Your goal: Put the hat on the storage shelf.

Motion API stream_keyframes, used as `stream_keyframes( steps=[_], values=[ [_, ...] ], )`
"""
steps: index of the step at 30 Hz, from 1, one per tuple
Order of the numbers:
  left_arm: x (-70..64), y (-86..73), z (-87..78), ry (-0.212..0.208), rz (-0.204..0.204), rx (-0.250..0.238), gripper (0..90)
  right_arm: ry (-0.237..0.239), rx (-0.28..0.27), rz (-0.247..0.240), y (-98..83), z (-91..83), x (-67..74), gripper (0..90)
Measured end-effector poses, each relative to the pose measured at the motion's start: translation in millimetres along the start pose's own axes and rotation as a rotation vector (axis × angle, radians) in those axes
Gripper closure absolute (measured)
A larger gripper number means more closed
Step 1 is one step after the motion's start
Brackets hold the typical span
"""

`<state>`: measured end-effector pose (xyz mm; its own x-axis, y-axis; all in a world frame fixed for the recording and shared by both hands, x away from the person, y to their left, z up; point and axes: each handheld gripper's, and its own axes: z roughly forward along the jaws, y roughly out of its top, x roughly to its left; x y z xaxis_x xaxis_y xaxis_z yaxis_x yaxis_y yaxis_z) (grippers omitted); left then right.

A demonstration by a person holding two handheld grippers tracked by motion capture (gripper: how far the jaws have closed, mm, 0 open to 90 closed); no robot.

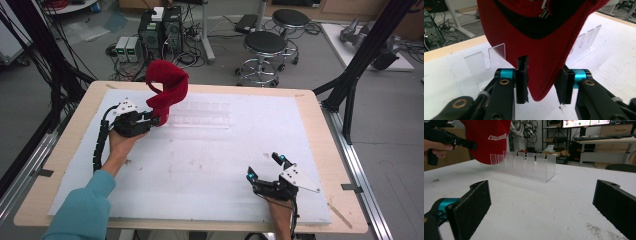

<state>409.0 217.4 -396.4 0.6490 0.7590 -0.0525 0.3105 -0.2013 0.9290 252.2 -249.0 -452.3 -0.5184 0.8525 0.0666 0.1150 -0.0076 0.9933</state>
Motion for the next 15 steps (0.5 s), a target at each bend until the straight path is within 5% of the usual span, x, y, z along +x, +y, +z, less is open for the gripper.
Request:
stream_keyframes(
  steps=[2,3,4,11,15],
  values=[
    [-0.3,0.1,0.1,0.0,-0.013,0.0,60.5,0.0,0.0,0.0,0.0,0.0,0.0,0.4],
    [-0.1,0.0,0.0,-0.001,-0.019,0.003,53.4,0.002,0.001,0.0,0.1,-0.1,-0.1,0.4],
    [-0.2,0.1,-0.3,0.008,-0.021,0.009,37.2,0.004,0.001,0.003,0.0,-0.2,-0.2,0.5],
    [3.0,0.4,-14.9,-0.021,-0.093,0.025,12.3,0.008,-0.01,0.006,-0.5,-1.3,-0.5,0.4],
    [-4.2,-9.2,-45.8,-0.016,0.012,-0.072,11.7,0.01,-0.015,0.008,-0.5,-1.3,-1.8,0.4]
  ],
)
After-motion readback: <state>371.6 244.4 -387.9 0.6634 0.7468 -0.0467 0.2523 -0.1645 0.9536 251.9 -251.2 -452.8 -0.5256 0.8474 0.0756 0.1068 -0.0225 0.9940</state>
